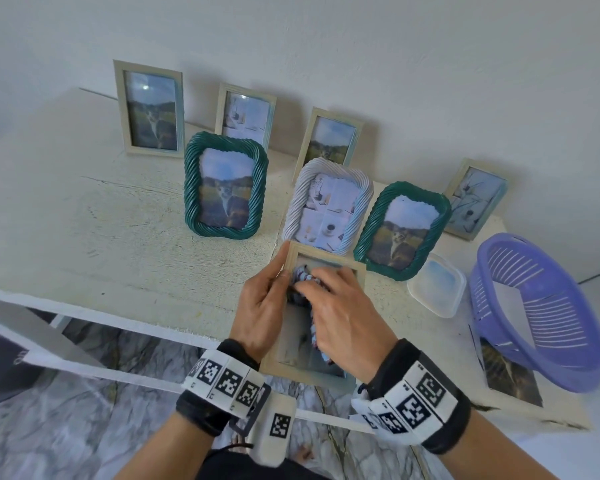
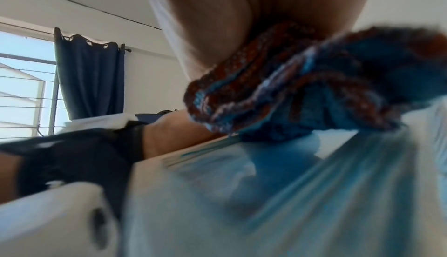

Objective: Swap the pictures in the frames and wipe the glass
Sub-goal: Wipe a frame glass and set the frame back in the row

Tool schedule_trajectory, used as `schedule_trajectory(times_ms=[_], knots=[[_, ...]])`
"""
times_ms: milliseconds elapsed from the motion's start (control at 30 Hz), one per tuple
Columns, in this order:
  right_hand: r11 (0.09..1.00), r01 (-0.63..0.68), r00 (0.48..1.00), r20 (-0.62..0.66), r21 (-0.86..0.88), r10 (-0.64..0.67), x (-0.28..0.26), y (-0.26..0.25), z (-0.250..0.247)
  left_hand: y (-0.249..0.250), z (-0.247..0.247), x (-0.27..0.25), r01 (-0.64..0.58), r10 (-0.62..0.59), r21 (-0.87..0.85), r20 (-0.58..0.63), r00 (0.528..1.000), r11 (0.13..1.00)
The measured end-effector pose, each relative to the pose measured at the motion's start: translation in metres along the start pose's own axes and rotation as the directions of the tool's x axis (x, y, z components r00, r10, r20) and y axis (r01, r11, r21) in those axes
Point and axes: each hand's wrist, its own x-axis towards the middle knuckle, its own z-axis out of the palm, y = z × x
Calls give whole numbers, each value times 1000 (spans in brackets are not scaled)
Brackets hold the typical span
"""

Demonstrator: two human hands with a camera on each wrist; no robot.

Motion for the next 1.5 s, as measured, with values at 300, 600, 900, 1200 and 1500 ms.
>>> schedule_trajectory(times_ms=[300,600,900,1200,1500], knots=[[984,72,990,106,161,-90,-44,-29,15,-8,-4,4,39,-41,-26,-54,998,999],[845,-68,992,-52,531,112,-70,17,-7,-21,-10,5,34,-32,20,-104,994,999],[730,-642,720,-143,233,679,-61,164,10,-24,-20,16,35,-33,70,-31,999,997],[588,-803,587,-37,96,808,-11,236,47,-25,-20,17,44,-42,39,-48,998,998],[624,-760,629,-36,183,776,-24,219,55,-24,-19,17,58,-57,17,-53,997,998]])
